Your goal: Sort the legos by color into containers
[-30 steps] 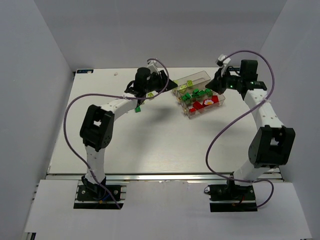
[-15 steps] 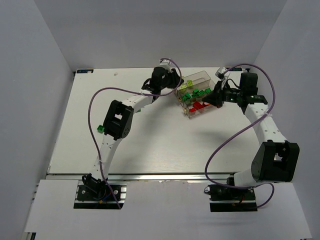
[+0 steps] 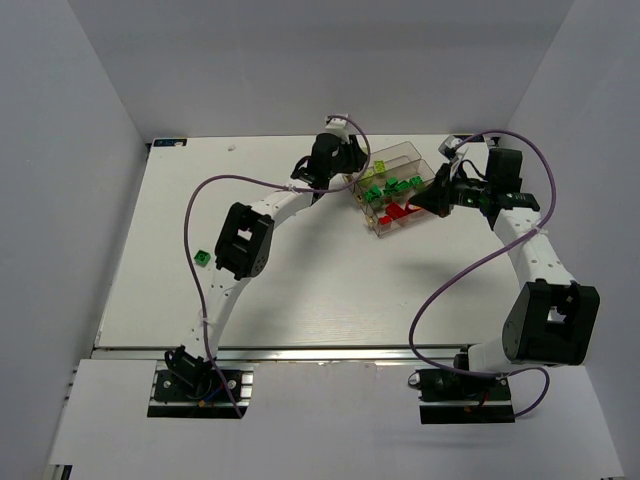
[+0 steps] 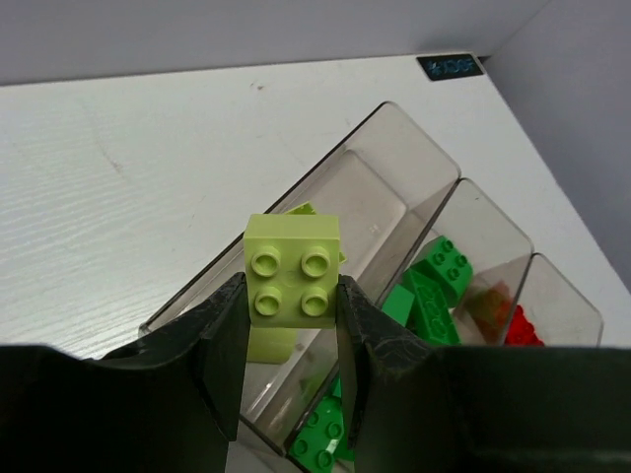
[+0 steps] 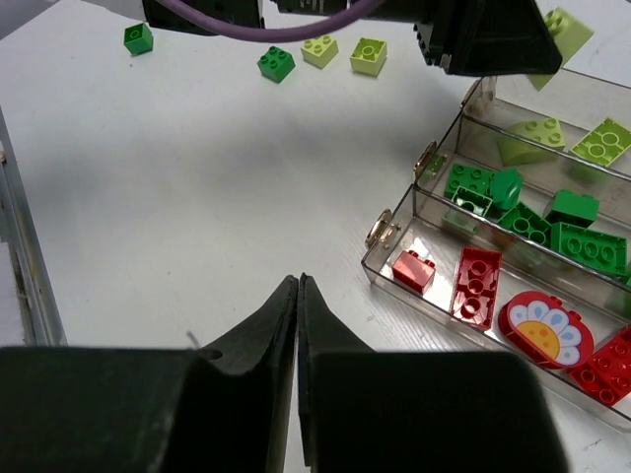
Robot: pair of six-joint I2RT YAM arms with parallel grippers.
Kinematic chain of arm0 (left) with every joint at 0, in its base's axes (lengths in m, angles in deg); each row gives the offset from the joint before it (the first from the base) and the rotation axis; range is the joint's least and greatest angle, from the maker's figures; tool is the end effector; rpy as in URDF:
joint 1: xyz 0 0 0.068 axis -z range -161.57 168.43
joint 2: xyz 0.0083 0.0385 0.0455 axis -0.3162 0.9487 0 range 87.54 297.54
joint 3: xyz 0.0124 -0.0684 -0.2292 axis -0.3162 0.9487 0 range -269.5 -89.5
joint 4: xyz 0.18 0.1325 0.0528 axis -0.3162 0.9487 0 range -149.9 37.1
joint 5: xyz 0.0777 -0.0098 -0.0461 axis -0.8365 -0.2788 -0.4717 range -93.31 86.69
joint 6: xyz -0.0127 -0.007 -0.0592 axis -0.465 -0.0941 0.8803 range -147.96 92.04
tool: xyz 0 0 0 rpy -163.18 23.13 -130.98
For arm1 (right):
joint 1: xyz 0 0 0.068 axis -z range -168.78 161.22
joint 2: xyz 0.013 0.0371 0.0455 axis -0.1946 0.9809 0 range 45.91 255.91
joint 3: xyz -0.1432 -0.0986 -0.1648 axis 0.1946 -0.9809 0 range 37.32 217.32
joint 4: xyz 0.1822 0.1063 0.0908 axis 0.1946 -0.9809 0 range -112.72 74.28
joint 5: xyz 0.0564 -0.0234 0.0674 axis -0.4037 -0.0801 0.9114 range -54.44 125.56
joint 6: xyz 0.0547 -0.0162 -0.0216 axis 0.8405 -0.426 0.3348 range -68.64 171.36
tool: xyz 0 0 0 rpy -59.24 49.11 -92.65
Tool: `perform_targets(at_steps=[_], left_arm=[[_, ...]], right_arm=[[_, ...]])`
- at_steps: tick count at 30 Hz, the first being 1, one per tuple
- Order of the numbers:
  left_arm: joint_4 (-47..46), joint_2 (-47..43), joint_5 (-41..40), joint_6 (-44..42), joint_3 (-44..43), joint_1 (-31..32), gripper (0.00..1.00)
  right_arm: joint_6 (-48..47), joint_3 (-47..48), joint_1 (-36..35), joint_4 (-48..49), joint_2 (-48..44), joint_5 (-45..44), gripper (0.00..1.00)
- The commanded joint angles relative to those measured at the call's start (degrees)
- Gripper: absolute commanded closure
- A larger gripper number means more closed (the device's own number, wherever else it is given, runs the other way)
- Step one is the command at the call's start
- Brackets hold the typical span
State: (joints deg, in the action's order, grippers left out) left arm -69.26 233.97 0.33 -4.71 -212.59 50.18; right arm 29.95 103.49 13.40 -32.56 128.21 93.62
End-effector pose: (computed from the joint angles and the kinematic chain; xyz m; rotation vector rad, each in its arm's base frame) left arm 0.4614 -0.2889 0.1832 0.1856 1.8677 -0.7300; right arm 0.2920 0.0276 0.2866 -0.8645 1.7416 0.8049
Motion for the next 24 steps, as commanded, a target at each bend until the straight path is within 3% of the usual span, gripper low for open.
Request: perform_targets(at_steps=[1, 5, 6, 10, 14, 16, 17, 18, 20, 22, 23, 24], left_arm=[[1.89, -0.80, -1.53, -0.92, -1.72, 0.24, 0.64], [2.51, -1.06, -1.97, -0.74, -1.72, 0.24, 0.50], [2.51, -1.23, -2.23, -0.66, -1.72, 0.24, 0.42], [1.72, -3.86, -2.85, -0.57, -1.72, 0.24, 0.30], [1.28, -7.20, -2.50, -1.09, -1.28, 0.24, 0.26], [1.89, -8.87, -2.41, -1.18, -0.67, 0.24, 0.26], [2.68, -11.32, -2.50, -1.10, 0.82, 0.24, 0.27], [3.12, -12.91, -2.67, -0.75, 2.14, 0.07, 0.28], [2.95, -19.64, -2.76, -0.40, 9.65, -0.46, 0.39], [2.43, -25.29, -2.85, 1.44, 16.62, -2.03, 0.60], [2.77, -28.28, -2.76, 2.58, 20.13, -2.74, 0.76], [2.86, -34.40, -2.85, 4.77, 27.56, -3.53, 0.78]], right_arm=[[0.05, 0.45, 0.29, 1.02, -0.83, 1.53, 0.91], [0.23, 0.62, 0.20, 1.11, -0.83, 1.35, 0.83], [0.14, 0.62, 0.29, 0.93, -0.83, 1.35, 0.80], [-1.44, 0.54, 0.29, -0.47, -0.92, 0.47, 0.63], [-2.32, 0.63, 0.20, -1.26, -0.92, -0.05, 0.53], [-2.58, 0.97, -0.15, -1.27, -1.00, -0.58, 0.44], [-3.02, 1.15, -0.41, -1.35, -1.09, -1.10, 0.37], [-3.55, 1.15, -1.37, -1.44, -1.09, -2.85, 0.11], [-6.44, 1.59, -2.09, -2.75, -1.00, -4.97, 0.11], [-7.68, 1.51, -5.68, -2.59, -0.83, -7.26, 0.11], [-8.38, 1.42, -6.39, -2.24, -0.74, -7.87, 0.11], [-8.47, 1.50, -8.31, -2.06, -0.30, -8.75, 0.11]])
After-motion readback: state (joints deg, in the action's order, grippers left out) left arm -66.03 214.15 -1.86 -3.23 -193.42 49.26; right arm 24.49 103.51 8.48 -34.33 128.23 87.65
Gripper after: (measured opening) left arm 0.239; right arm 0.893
